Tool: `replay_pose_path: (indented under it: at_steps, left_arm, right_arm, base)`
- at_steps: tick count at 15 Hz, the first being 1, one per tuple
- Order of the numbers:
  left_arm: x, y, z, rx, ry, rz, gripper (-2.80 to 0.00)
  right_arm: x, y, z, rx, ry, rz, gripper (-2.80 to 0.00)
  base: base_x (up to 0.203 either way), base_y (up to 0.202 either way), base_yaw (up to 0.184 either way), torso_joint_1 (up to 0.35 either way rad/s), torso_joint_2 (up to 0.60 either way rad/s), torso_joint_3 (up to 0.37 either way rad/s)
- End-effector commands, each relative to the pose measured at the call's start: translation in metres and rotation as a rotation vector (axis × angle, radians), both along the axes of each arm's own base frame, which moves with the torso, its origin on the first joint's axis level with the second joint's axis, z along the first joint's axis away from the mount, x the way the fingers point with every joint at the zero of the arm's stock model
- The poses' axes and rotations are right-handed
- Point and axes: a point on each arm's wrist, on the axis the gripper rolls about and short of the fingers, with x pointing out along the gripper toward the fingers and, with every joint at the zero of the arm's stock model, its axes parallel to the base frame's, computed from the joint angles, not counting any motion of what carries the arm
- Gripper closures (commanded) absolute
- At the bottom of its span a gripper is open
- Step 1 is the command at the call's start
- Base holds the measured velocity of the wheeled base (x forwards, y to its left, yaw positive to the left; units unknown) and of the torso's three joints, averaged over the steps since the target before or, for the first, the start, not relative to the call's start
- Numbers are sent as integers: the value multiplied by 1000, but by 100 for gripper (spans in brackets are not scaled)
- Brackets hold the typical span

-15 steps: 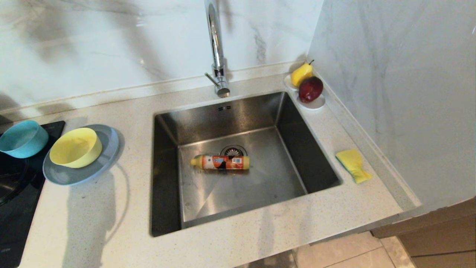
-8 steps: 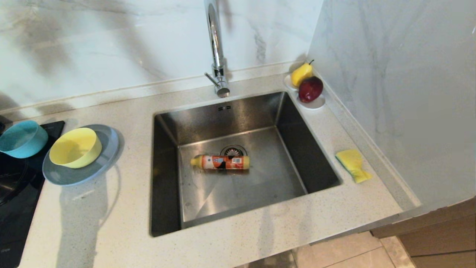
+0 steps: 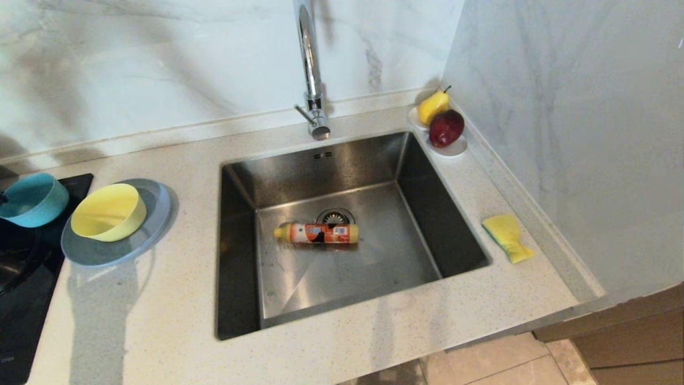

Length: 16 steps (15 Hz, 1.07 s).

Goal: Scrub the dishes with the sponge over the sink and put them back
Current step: Place the bowl on the bowl

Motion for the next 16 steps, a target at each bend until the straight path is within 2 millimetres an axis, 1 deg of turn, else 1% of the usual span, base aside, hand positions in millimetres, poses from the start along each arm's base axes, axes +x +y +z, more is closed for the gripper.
replay_pose_path:
  at_steps: [1, 7, 13, 16]
  left_arm:
    - [2, 8, -16, -59, 21, 25, -280]
    - [5, 11, -27, -124, 11, 57, -280]
    - [8, 16, -38, -160, 18, 83, -280]
    - [7, 16, -41, -170, 26, 85, -280]
  right_arm:
    - [0, 0, 0, 0, 0, 0, 0]
    - [0, 0, 0, 0, 0, 0, 0]
    - [0, 0, 0, 0, 0, 0, 0]
    - [0, 0, 0, 0, 1, 0, 0]
  base:
    - [0, 0, 0, 0, 0, 0]
    - [0, 0, 0, 0, 0, 0]
    - [0, 0, 0, 0, 0, 0]
    - [0, 0, 0, 0, 0, 0]
